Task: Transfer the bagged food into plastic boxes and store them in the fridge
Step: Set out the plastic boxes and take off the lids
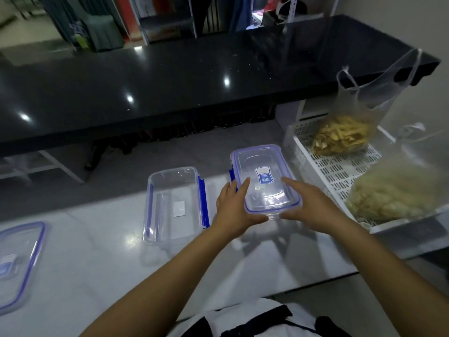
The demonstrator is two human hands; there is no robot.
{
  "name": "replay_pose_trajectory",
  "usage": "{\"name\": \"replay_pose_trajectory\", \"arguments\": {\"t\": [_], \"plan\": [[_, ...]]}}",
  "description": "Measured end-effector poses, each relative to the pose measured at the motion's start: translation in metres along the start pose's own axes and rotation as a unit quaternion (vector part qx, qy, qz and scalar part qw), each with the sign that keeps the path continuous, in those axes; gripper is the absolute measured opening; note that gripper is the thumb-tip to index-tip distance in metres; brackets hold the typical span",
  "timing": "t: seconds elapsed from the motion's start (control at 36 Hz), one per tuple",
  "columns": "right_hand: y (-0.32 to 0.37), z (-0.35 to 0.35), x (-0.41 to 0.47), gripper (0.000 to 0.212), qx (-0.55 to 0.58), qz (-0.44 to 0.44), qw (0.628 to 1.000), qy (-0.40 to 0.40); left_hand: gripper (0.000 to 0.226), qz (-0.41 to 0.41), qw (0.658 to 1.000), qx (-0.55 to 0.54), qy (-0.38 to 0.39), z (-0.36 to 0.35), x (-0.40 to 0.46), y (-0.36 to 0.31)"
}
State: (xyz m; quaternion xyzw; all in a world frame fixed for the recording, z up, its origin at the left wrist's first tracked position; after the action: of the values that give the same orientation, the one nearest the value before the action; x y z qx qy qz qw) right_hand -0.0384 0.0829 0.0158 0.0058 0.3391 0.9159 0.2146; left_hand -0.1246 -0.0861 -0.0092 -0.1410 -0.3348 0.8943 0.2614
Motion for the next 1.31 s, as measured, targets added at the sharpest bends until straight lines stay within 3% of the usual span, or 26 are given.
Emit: {"name": "replay_pose_trajectory", "arguments": {"t": [0.08, 0.28, 0.5, 0.78, 0.94, 1.06, 1.31], "plan": [[0.012, 0.012, -0.009, 0.097, 0.004, 0.025, 0.999, -0.026, 0.109, -0.033, 0.998, -0.034, -0.036, 0.017, -0.007, -0.007], [0.066, 0.008, -0.04, 0.09, 0.005, 0.094, 0.995, -0.038, 0.11, -0.013, 0.997, -0.024, -0.077, 0.066, -0.055, 0.019], [0.148, -0.102, -0.079, 0.083, -0.064, 0.183, 0.98, 0.055, 0.109, 0.084, 0.988, -0.002, -0.133, 0.141, -0.167, 0.102], [0.26, -0.204, -0.12, 0.077, -0.049, 0.317, 0.92, 0.225, 0.106, 0.22, 0.95, -0.056, -0.215, 0.214, -0.298, 0.188], [0.32, -0.264, -0.132, 0.078, -0.053, 0.322, 0.907, 0.266, 0.107, 0.24, 0.947, -0.036, -0.211, 0.264, -0.33, 0.247], [0.355, -0.314, -0.134, 0.08, -0.036, 0.293, 0.914, 0.279, 0.106, 0.244, 0.955, -0.017, -0.169, 0.294, -0.332, 0.306], [0.414, -0.405, -0.142, 0.078, 0.002, 0.189, 0.957, 0.219, 0.11, 0.186, 0.979, 0.012, -0.077, 0.349, -0.317, 0.419]]}}
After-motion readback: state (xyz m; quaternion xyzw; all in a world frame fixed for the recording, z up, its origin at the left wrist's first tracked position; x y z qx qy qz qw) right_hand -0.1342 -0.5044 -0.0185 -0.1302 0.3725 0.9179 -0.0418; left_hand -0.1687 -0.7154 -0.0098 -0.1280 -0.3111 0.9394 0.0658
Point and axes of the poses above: each hand's wrist, its own x-axis towards the middle knuckle, its own z-axis out of the back of the hand, y = z × x, the point moved 8 cm from there along x, towards the middle knuckle, and after that the axes turned 6 degrees about -y, right-handed, at the moved point
